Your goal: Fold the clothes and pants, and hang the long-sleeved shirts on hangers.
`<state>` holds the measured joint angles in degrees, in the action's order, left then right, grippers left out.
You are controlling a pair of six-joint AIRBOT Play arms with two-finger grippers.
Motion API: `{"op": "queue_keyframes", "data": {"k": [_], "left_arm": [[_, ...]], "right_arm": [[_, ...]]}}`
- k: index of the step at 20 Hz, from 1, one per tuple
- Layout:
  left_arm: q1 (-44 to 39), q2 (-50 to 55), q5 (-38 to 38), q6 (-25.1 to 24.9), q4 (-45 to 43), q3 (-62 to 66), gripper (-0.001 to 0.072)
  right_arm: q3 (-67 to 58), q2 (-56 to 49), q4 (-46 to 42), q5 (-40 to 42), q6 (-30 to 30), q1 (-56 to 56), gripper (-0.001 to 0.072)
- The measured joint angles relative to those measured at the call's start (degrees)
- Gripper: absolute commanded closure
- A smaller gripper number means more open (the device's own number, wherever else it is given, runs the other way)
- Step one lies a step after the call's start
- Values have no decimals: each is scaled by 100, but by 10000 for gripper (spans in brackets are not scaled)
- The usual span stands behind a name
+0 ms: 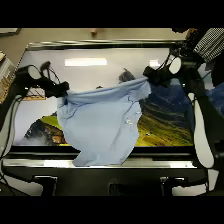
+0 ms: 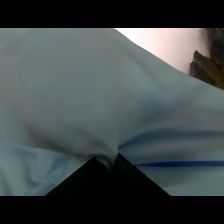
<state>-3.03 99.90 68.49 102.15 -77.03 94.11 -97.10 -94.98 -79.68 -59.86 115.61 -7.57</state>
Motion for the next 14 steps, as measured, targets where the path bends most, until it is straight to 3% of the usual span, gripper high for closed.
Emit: {"op": "queue_keyframes", "data": {"k": [2, 3, 4, 5, 6, 7, 9, 14], "left_arm": [[-48, 452, -96, -9, 221, -17, 689], [-59, 601, -125, -13, 308, -20, 684], [-59, 704, -142, -13, 382, -15, 643], [-42, 785, -136, -15, 439, 28, 558], [0, 833, -94, -17, 487, 105, 439], [63, 870, 11, -61, 503, 229, 382], [260, 879, 367, -223, 535, 544, 381], [1058, 203, 1355, -568, 557, 903, 382]], "right_arm": [[0, -343, 297, 76, -2, 0, 618], [-2, -439, 428, 96, -20, 2, 529], [-2, -490, 562, 92, -94, 26, 372], [-2, -501, 730, 59, -227, 92, 296], [-2, -474, 901, -46, -409, 190, 288], [-2, -400, 1093, -227, -662, 332, 284], [-2, -149, 1327, -745, -1189, 675, 233], [728, 1027, 1504, -1891, -2238, 1744, 236]]}}
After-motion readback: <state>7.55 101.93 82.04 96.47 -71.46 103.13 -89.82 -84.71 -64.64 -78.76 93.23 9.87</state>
